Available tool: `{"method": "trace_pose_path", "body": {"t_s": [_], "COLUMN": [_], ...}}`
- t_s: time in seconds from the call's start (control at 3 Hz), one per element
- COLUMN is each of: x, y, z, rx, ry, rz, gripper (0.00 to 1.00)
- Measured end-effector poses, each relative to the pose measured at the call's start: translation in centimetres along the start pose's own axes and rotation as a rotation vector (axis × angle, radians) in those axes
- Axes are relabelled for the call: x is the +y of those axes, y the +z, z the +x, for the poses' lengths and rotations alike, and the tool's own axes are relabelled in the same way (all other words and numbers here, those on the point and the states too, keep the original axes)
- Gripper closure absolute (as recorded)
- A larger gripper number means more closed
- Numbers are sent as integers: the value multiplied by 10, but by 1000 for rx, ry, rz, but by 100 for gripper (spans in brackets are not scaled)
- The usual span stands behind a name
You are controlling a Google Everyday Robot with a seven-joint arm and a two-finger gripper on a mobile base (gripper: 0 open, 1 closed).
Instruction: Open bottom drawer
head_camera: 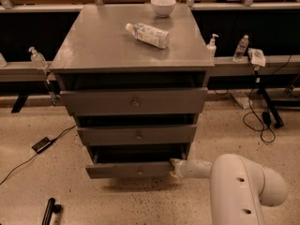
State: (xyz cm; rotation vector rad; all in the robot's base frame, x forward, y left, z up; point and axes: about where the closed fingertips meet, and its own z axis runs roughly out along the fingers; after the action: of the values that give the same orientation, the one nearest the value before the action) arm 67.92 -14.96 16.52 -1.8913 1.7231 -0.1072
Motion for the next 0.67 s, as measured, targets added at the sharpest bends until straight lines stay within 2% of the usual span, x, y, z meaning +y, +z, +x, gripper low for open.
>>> {"method": "trace_pose_path", "body": {"t_s": [0.33, 0.67], "x": [0, 1], "y": [0, -1], "z": [0, -1], "rx": [0, -8], "ry": [0, 3], "rz": [0, 2], "gripper": [7, 0]}}
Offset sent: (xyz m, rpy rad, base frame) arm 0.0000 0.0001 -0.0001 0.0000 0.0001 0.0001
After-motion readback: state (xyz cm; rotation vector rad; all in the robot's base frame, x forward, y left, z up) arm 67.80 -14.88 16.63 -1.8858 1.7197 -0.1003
